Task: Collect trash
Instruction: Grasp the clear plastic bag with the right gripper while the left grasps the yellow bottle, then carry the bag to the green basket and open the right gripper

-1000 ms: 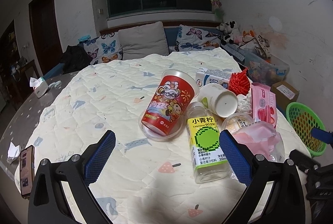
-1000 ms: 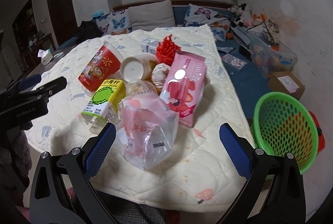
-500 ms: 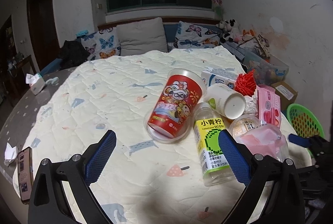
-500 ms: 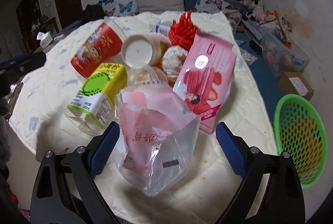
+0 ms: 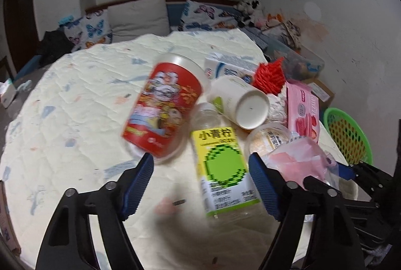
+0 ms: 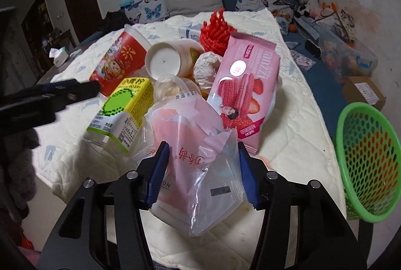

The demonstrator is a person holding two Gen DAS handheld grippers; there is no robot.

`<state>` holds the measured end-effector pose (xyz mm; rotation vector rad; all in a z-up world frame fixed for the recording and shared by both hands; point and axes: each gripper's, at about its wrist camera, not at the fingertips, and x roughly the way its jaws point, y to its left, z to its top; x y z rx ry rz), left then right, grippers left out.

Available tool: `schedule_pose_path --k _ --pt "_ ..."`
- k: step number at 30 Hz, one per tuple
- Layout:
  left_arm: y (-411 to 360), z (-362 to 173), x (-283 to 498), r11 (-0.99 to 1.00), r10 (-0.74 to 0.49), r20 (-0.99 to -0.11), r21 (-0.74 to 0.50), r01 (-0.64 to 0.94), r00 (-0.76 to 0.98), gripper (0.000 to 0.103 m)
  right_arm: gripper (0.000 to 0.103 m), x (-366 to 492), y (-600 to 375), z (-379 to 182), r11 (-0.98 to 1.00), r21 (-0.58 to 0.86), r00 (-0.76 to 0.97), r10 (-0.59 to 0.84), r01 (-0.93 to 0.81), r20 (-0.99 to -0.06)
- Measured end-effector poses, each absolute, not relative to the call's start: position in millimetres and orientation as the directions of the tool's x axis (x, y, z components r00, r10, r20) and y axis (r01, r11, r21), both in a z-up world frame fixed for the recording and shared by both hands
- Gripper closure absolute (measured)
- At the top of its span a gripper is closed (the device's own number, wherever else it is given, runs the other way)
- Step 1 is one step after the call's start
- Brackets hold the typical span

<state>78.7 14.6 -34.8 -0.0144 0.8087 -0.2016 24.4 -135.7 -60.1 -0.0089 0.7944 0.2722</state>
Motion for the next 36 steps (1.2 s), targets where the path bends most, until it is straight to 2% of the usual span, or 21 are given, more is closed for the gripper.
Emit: schedule_pose_path --k 10,17,23,29,36 --pt "-13 -56 114 0.978 -0.157 -0.780 -0.039 0.203 0.606 0.037 0.050 4 -164 -32 0.970 0.093 0.722 0.229 -0.224 -0.653" --pt "-21 -67 136 0.977 -0.144 -0.813 -0.027 0.211 0.564 0.045 0.050 -6 -199 -18 0.984 0.086 0.760 0.173 -0.153 -0.627" --pt "-20 -67 140 0.977 -0.142 -0.814 -0.024 0.212 0.564 0.046 0.050 -10 -233 -18 0.995 0.081 0.772 0.100 -0.063 -0.628" --pt "-31 -70 144 0.975 -0.093 -0.814 0.042 0.218 0.573 0.045 0.050 -12 -249 -23 0.996 0.091 0.769 0.067 -0.012 -0.636" --pt "-24 -75 150 0.981 -0.114 -0.825 -0.005 0.195 0.554 0.047 0.050 -10 -269 -25 0.995 0.083 0.768 0.013 0.052 -0.640"
